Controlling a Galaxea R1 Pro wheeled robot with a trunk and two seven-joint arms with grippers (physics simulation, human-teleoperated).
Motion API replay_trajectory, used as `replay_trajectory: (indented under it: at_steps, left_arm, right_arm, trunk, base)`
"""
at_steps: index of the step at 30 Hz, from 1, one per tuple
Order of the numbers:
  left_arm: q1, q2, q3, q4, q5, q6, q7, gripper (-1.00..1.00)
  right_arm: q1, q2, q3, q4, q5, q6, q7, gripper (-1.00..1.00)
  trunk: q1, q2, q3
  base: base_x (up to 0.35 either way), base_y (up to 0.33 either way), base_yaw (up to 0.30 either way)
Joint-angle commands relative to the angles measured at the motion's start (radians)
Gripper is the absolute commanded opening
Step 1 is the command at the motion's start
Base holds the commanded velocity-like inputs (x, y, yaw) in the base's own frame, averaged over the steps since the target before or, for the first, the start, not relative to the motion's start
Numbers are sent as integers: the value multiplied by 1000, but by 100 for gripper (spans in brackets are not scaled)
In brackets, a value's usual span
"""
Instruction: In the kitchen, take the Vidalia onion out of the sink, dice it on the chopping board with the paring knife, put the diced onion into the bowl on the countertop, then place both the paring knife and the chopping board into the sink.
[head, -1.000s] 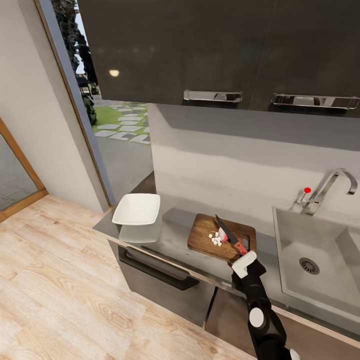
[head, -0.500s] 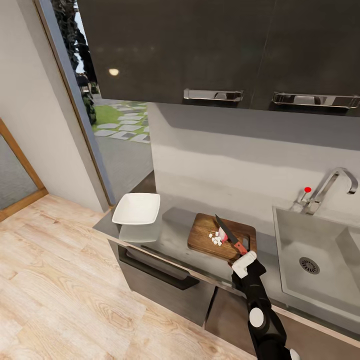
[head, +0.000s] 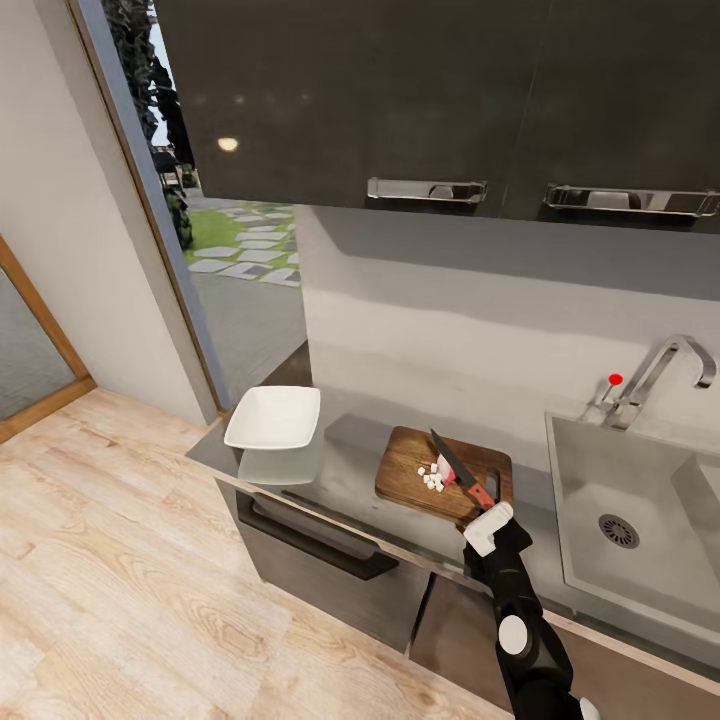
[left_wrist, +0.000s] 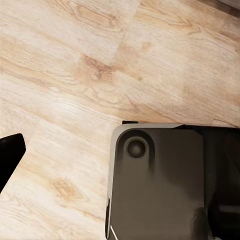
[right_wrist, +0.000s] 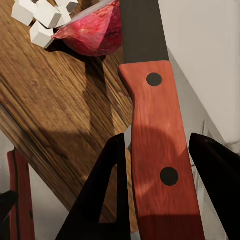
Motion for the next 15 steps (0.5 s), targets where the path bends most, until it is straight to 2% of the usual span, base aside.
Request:
replay_trajectory:
  at_steps: [1,15]
  left_arm:
    - [0,2,-7,-1,8,-2,8,100]
    - [0,2,-7,-1,8,-2,9,100]
  right_arm:
    - [-1,1,-1,-1,10,3,2,-100]
    - [-1,1,-1,-1,10,3,2,-100]
  trunk:
    - [1,-2,-2]
    - [1,-2,-2]
  base:
    - [0,0,0]
    - [0,0,0]
